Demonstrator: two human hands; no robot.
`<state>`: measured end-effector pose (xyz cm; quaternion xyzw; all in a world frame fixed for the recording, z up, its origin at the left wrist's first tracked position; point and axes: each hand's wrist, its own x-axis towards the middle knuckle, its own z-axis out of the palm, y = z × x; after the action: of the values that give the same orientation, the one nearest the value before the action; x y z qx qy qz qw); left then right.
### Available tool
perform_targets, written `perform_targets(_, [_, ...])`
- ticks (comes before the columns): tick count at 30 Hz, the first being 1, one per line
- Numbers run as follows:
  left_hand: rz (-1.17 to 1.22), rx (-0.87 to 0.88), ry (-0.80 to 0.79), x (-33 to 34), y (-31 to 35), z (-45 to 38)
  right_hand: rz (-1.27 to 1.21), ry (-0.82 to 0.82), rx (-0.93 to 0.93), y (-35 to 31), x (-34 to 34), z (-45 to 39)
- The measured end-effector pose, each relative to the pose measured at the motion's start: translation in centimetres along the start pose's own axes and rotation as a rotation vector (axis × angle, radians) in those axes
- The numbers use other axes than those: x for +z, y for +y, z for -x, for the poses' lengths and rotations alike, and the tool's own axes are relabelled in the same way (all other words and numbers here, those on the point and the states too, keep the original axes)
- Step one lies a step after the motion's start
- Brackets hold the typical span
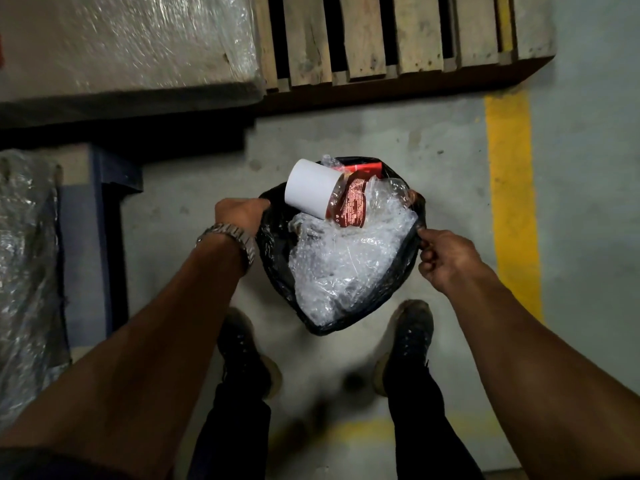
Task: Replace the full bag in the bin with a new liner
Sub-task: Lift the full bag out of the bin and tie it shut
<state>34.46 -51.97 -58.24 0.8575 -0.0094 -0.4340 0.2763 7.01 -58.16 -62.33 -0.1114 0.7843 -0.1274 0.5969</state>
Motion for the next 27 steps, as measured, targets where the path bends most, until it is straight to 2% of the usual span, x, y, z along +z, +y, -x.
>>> perform_targets(2, [-0.061,0.101,-0.006,-0.1,0.7,-0.3,0.062,0.095,-0.092,-0.2,0.3,-0.1])
perform_targets(4, [0.023,0.213,0.022,0.2,1.1,-0.1,0.056,0.154,-0.181,-0.3,0.5,0.0])
perform_targets(8, [0.362,0.342,0.123,0.9,1.1,1.6,-0.074,0.156,-0.293,-0.7,0.9,1.1])
perform_targets(11, [0.403,0.415,0.116,0.6,0.3,2.0,-0.138,0.135,-0.353,-1.1,1.2,2.4])
perform_targets(16, [0.46,0.38,0.126,-0.3,-0.3,2.5,-0.186,0.113,-0.392,-0.9,0.8,3.5])
perform_targets(20, [0.468,0.253,0.014,-0.7,-0.1,1.2,-0.087,0.137,-0.4,-0.8,0.9,3.0])
perform_targets(23, [0.329,0.198,-0.006,-0.4,0.7,-0.2,0.022,0.138,-0.457,-1.2,1.6,2.4])
perform_targets(27, [0.147,0.215,0.004,0.3,2.0,-1.7,0.226,0.184,-0.51,-2.4,2.5,2.1])
